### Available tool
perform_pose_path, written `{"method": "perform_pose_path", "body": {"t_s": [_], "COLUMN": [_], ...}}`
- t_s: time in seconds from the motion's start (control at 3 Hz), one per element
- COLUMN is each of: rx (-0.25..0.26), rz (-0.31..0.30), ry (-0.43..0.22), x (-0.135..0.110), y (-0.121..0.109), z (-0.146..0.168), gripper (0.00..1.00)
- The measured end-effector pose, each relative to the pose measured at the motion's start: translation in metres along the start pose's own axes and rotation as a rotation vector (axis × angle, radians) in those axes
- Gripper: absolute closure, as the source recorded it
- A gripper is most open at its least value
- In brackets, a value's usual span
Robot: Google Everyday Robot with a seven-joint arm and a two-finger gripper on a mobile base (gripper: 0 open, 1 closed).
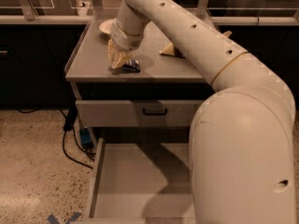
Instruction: Pick rxbar blueberry from middle drawer and place on counter
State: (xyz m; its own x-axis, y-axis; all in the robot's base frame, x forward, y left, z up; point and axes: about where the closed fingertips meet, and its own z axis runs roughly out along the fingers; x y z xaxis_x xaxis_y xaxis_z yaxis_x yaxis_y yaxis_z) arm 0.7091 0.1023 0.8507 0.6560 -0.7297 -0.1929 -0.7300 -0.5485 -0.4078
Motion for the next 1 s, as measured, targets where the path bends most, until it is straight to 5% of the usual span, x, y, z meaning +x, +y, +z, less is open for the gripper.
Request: {"method": "perform_pose_path", "body": {"t_s": [1.0], "rx": [0.0], "rz": [0.0], "ry": [0.0], "x": [0.0], "y": [0.0], "z": [0.0001], "gripper": [0.13]}}
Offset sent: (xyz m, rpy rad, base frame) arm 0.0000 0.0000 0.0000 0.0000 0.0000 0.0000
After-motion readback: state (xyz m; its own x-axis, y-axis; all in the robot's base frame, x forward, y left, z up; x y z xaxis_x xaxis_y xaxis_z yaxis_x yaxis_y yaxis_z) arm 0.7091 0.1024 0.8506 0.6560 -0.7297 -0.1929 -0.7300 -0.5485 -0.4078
